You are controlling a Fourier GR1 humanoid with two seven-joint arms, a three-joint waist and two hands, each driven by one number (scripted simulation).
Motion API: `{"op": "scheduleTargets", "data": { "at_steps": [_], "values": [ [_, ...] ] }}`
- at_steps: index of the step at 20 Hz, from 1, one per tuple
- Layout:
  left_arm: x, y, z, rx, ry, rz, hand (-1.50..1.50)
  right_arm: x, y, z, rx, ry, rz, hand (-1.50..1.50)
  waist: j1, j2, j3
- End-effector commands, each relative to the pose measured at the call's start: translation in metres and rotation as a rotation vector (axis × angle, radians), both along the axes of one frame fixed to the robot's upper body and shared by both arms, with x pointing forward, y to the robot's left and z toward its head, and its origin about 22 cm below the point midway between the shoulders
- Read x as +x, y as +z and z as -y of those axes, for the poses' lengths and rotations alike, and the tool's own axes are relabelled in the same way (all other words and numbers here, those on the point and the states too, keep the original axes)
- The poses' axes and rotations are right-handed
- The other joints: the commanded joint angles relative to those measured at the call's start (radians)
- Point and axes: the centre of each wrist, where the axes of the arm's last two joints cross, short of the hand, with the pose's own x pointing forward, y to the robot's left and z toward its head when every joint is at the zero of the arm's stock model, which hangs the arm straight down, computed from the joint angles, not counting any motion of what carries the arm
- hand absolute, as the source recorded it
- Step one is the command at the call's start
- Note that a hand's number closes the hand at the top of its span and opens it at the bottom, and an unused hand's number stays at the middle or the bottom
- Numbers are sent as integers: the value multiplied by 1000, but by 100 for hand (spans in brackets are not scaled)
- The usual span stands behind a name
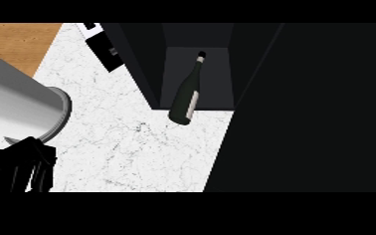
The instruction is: Pick up the wine, place it into the cabinet and close the cabinet
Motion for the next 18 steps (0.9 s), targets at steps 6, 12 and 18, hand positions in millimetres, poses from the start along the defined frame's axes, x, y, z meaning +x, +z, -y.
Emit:
{"op": "scheduleTargets", "data": {
  "at_steps": [6, 12, 18],
  "values": [
    [-10, -1, -12, -16, -2, -5, 150, 5, 44, -56, 59, 119, 39, 150, 10, -2, 0],
    [-4, 4, -18, -2, -16, -13, 150, 30, 65, -85, 67, 155, 29, 150, 7, -1, 0],
    [-16, 11, -17, -9, -36, -3, 150, 63, 74, -128, 84, 107, -35, 150, 7, -1, 2]
  ]
}}
